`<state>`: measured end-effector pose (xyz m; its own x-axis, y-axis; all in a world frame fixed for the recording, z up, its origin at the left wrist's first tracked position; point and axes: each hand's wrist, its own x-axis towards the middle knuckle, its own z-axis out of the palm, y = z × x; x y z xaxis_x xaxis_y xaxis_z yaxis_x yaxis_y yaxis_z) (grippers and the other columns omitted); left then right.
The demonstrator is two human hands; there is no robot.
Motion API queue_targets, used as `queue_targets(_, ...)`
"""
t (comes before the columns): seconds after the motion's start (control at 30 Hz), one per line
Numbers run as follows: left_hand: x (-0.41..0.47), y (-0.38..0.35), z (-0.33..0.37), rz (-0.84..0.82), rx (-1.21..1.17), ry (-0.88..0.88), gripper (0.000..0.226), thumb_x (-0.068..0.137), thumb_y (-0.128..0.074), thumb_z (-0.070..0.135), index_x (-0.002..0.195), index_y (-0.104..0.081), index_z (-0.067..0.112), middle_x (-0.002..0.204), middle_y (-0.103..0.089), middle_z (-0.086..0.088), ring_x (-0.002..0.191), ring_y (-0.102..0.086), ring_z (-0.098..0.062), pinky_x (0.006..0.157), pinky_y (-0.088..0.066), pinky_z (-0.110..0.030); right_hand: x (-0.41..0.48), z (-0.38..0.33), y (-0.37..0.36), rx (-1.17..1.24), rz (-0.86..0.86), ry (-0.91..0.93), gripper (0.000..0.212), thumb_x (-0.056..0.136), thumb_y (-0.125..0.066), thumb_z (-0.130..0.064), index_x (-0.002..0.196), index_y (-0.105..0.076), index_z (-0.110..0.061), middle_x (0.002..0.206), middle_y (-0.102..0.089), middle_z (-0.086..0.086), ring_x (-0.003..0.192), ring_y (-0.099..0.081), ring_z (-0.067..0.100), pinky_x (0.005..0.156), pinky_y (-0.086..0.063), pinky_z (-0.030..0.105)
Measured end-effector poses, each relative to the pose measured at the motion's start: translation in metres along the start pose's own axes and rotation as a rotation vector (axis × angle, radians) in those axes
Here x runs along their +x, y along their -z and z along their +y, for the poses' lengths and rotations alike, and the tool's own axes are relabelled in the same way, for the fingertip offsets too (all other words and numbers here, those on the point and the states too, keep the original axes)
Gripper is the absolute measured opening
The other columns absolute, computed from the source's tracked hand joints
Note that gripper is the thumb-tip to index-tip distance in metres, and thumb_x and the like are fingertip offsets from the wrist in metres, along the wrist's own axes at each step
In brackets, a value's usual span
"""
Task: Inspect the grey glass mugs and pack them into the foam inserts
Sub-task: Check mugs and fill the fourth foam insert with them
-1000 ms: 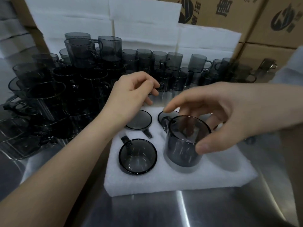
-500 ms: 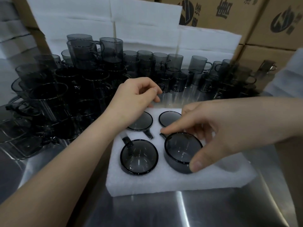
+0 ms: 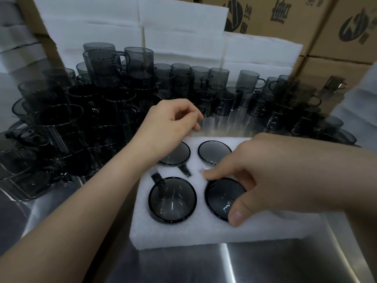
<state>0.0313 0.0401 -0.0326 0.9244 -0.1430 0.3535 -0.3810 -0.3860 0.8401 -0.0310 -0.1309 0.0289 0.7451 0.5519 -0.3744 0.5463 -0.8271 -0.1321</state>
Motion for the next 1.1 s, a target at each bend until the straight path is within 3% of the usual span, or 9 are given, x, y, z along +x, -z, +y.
queue_targets(0.13,-0.001,-0.001,0.001,0.001,0.017,0.000,0.023,0.094,-0.055,0.014,0.082,-0.070,0.026,0.075,-0.072,0.006,0.068,-0.061,-0.008,0.080,-0.054,-0.041,-0.001,0.007,-0.004,-0.096,-0.016,0.008,0.080,0.063,-0.060,-0.074,0.135,-0.028,-0.064,0.076,-0.052,-0.027,0.073,-0.046,-0.002,0.074,-0.045,0.028)
queue_targets(0.23,-0.001,0.000,0.002,0.005,0.027,0.000,0.023,0.094,-0.055,0.015,0.081,-0.070,0.028,0.075,-0.072,0.007,0.072,-0.063,-0.024,0.079,-0.054,-0.045,-0.009,0.021,0.003,0.224,-0.011,0.068,0.067,0.062,-0.056,-0.075,0.127,-0.045,-0.062,0.074,-0.062,-0.019,0.062,-0.057,-0.001,0.062,-0.048,0.023)
queue_targets(0.33,-0.002,0.000,0.002,0.011,0.036,0.000,0.023,0.094,-0.055,0.016,0.081,-0.069,0.029,0.075,-0.072,0.008,0.078,-0.064,-0.030,0.079,-0.054,-0.049,-0.005,0.052,0.010,0.398,0.428,-0.073,0.042,0.069,-0.059,-0.068,0.104,-0.068,-0.048,0.075,-0.068,-0.012,0.070,-0.064,0.005,0.068,-0.053,0.026)
queue_targets(0.43,-0.002,-0.001,0.001,0.003,0.045,-0.001,0.022,0.094,-0.055,0.016,0.082,-0.070,0.027,0.075,-0.072,0.006,0.080,-0.065,-0.028,0.081,-0.053,-0.050,0.003,0.094,0.012,0.193,0.746,-0.461,0.012,0.085,-0.063,-0.040,0.087,-0.070,-0.031,0.078,-0.064,-0.013,0.068,-0.055,0.006,0.060,-0.041,0.024)
queue_targets(0.53,-0.001,-0.001,0.000,-0.005,0.054,-0.003,0.022,0.094,-0.056,0.016,0.082,-0.070,0.027,0.074,-0.072,0.007,0.079,-0.066,-0.019,0.084,-0.053,-0.047,0.002,0.121,0.009,0.118,0.557,-0.727,0.021,0.078,-0.075,-0.041,0.081,-0.064,-0.023,0.081,-0.063,0.000,0.069,-0.051,0.015,0.060,-0.037,0.028)
queue_targets(0.7,-0.002,-0.001,0.001,-0.013,0.076,-0.014,0.021,0.094,-0.056,0.016,0.082,-0.070,0.026,0.073,-0.072,0.008,0.079,-0.066,-0.016,0.084,-0.053,-0.043,0.008,0.121,-0.001,0.052,0.313,-0.775,0.042,0.067,-0.083,-0.036,0.099,-0.065,-0.015,0.100,-0.061,0.007,0.083,-0.055,0.023,0.066,-0.046,0.030)
queue_targets(0.8,-0.002,-0.001,0.000,-0.018,0.072,-0.013,0.020,0.094,-0.056,0.016,0.083,-0.070,0.025,0.073,-0.072,0.007,0.078,-0.066,-0.012,0.084,-0.053,-0.039,0.010,0.116,-0.001,0.025,0.242,-0.850,0.045,0.070,-0.082,-0.019,0.110,-0.061,-0.015,0.119,-0.036,0.014,0.091,-0.055,0.031,0.064,-0.044,0.026)
queue_targets(0.97,-0.002,-0.001,-0.001,-0.025,0.089,-0.022,0.020,0.094,-0.056,0.017,0.082,-0.069,0.027,0.073,-0.071,0.010,0.075,-0.065,-0.006,0.079,-0.052,-0.028,0.012,0.116,-0.001,0.060,0.244,-0.830,0.053,0.071,-0.079,-0.007,0.121,-0.062,-0.010,0.112,-0.055,0.014,0.088,-0.054,0.027,0.050,-0.037,0.019)
queue_targets(1.1,-0.001,-0.001,-0.001,-0.032,0.097,-0.031,0.018,0.093,-0.057,0.017,0.083,-0.070,0.025,0.073,-0.071,0.009,0.077,-0.065,-0.008,0.077,-0.049,-0.022,0.009,0.110,0.006,0.089,0.414,-0.793,0.042,0.066,-0.082,-0.017,0.106,-0.070,-0.011,0.097,-0.063,0.012,0.079,-0.056,0.026,0.059,-0.044,0.026)
